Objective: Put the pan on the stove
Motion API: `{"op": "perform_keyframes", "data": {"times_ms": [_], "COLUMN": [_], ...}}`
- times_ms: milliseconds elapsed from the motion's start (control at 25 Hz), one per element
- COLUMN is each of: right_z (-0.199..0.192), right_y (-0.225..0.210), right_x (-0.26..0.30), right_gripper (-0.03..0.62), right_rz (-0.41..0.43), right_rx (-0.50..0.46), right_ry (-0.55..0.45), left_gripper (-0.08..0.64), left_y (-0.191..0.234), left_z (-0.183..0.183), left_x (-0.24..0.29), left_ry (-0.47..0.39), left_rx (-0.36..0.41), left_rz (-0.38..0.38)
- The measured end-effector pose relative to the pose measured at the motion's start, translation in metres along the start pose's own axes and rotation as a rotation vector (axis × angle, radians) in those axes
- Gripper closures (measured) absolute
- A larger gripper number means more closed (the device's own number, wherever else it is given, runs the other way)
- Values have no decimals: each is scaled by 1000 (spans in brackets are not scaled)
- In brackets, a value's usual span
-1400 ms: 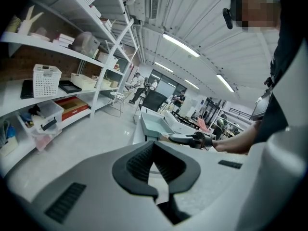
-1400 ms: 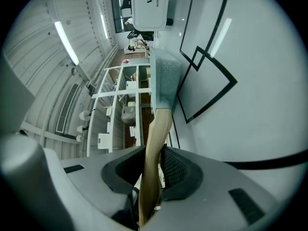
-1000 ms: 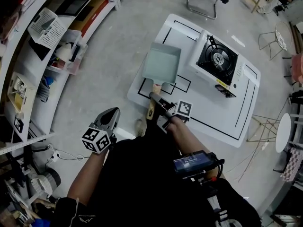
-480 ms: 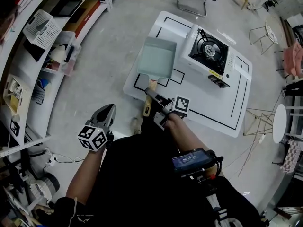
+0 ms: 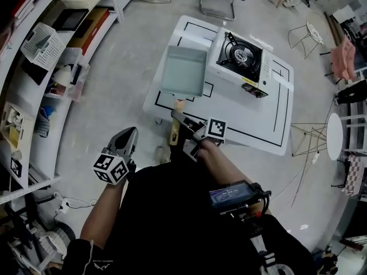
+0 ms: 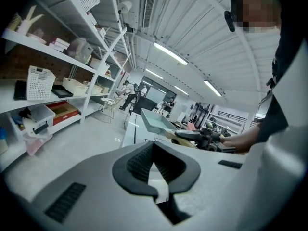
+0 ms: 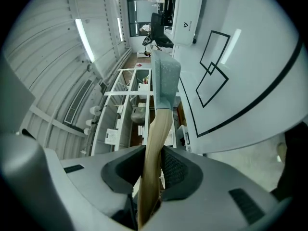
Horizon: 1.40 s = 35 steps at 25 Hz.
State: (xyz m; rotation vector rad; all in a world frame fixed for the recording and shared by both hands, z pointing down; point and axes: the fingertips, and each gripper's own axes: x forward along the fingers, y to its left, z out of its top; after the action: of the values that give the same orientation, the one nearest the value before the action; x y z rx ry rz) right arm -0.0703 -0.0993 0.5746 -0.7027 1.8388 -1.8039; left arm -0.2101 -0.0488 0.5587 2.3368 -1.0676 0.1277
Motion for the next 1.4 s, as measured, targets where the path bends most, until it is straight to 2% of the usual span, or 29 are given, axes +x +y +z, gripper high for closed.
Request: {"op": "perform_keyframes", "data": {"times_ms": [360,840,1400], "right_z": [8,35,98], "right_y": [12,29,43], "right_x": [-14,-23,-58], "right_gripper": [477,476,474], "right_rz": [2,33,58], "right_rx": [-23,-44,-90], "right_ry": [-31,2,24], "left_gripper": [551,552,551], "left_y": [-8,-13,-55], "left_z": [6,15,21], "left_x": [19,50,112], "left_ry": [2,13,24], "left_rx": [21,32,41], "left_rz": [-52,-34,-40]}}
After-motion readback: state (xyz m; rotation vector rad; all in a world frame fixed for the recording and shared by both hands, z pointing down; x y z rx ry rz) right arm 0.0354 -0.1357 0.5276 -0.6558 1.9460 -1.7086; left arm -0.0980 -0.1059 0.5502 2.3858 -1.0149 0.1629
